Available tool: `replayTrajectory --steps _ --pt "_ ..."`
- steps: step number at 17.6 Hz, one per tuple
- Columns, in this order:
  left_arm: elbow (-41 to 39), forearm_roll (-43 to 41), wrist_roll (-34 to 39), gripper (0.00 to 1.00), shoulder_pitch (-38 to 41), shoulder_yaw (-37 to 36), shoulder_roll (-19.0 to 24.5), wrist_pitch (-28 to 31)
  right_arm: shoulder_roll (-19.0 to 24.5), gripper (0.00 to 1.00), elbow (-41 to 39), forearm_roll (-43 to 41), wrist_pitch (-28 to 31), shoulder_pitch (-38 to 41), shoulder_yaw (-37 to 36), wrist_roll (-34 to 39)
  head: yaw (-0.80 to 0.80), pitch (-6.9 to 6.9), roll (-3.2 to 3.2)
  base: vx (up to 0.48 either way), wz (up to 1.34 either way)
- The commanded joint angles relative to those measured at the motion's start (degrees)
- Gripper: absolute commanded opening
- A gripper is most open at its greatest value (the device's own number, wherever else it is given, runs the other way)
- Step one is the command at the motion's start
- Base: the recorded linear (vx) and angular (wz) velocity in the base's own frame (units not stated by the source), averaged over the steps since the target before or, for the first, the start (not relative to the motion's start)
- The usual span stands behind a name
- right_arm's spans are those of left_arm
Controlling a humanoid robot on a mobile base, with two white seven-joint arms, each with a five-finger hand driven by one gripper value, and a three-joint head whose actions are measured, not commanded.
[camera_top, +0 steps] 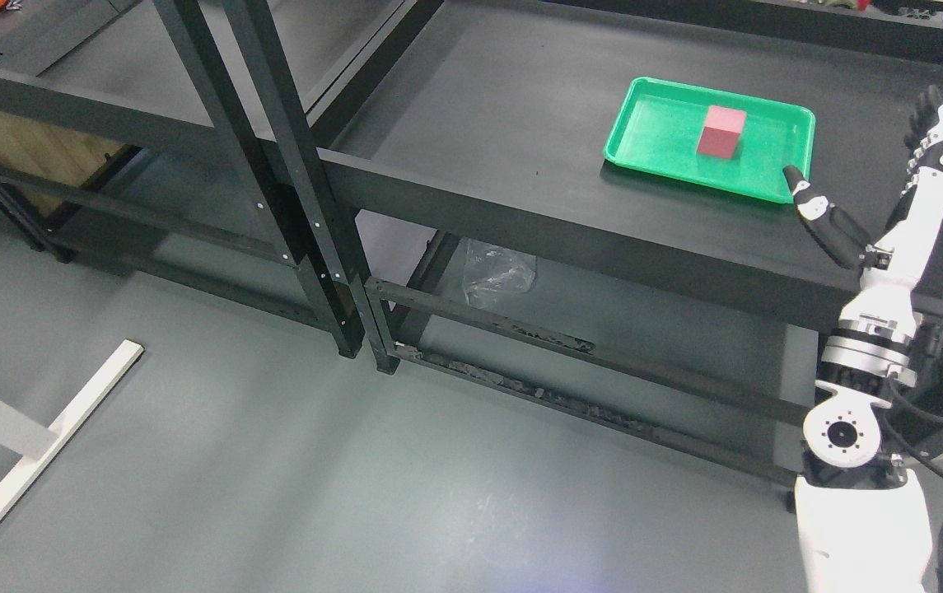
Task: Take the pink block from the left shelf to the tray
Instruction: 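Raise the right hand and reach toward the green tray on the shelf, then lower the right hand over the pink cube in the green tray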
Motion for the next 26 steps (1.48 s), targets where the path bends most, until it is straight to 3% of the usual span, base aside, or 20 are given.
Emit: replayTrajectory --steps 1,5,7,8,11,13,19,23,26 --pt "-1.0 0.0 0.0 1.0 0.0 0.0 1.0 0.0 -1.0 1.0 0.1 0.9 2.3 0.3 0.3 3.9 0.0 0.0 0.0 0.132 0.05" --pt "-1.0 0.0 0.0 1.0 0.0 0.0 1.0 0.0 -1.0 1.0 0.0 -1.2 -0.5 0.3 -0.2 18.3 0.0 0.0 0.0 0.136 0.04" --pt "-1.0 0.0 0.0 1.0 0.0 0.0 1.0 0.0 -1.0 0.99 0.0 -0.3 2.6 -0.4 -0.2 19.0 0.0 0.0 0.0 0.136 0.0" --pt "-1.0 0.0 0.0 1.0 0.0 0.0 1.0 0.0 -1.0 0.99 0.0 2.9 5.8 -0.8 -0.4 18.9 0.0 0.0 0.0 0.12 0.0" --pt "-1.0 0.0 0.0 1.0 0.1 0.0 1.0 0.0 -1.0 0.98 0.1 24.2 10.2 -1.9 -2.2 18.6 0.0 0.0 0.0 0.128 -0.02" --pt "-1.0 0.0 0.0 1.0 0.0 0.0 1.0 0.0 -1.0 0.98 0.0 31.1 11.5 -2.7 -1.9 18.7 0.0 0.0 0.0 0.111 -0.06" --pt "-1.0 0.0 0.0 1.0 0.0 0.0 1.0 0.0 -2.5 0.99 0.1 29.3 6.0 -5.4 0.9 19.6 0.0 0.0 0.0 0.12 -0.13" --pt "-1.0 0.0 0.0 1.0 0.0 0.0 1.0 0.0 -4.7 0.99 0.2 37.8 8.2 -8.1 1.0 25.6 0.0 0.0 0.0 0.138 -0.14" --pt "-1.0 0.0 0.0 1.0 0.0 0.0 1.0 0.0 -3.8 1.0 0.1 36.7 6.0 -10.8 1.1 25.8 0.0 0.0 0.0 0.149 -0.14"
